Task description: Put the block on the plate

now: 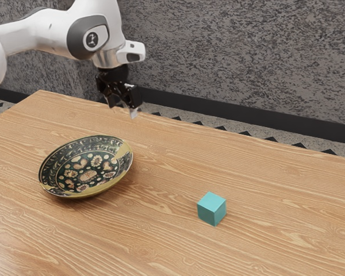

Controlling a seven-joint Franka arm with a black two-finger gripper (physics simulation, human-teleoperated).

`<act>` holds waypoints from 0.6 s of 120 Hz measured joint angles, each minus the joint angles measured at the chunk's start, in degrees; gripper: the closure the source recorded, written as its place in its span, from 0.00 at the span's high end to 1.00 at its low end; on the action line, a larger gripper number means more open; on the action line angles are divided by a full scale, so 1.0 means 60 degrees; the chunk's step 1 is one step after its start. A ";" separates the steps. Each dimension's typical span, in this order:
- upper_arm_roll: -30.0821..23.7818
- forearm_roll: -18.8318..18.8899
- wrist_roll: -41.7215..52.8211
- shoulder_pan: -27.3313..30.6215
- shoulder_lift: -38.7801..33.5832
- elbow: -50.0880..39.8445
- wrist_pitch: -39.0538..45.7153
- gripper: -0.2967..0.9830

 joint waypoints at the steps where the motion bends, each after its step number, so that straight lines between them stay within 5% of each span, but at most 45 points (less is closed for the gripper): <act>1: 0.0002 -0.0001 0.0009 -0.0001 -0.0005 0.0007 -0.0028 0.77; 48: 0.0031 -0.0064 0.0254 -0.0708 0.0804 0.0060 -0.0208 0.77; 72: 0.0782 -0.0249 0.0102 -0.2175 0.1467 0.0054 0.0436 0.77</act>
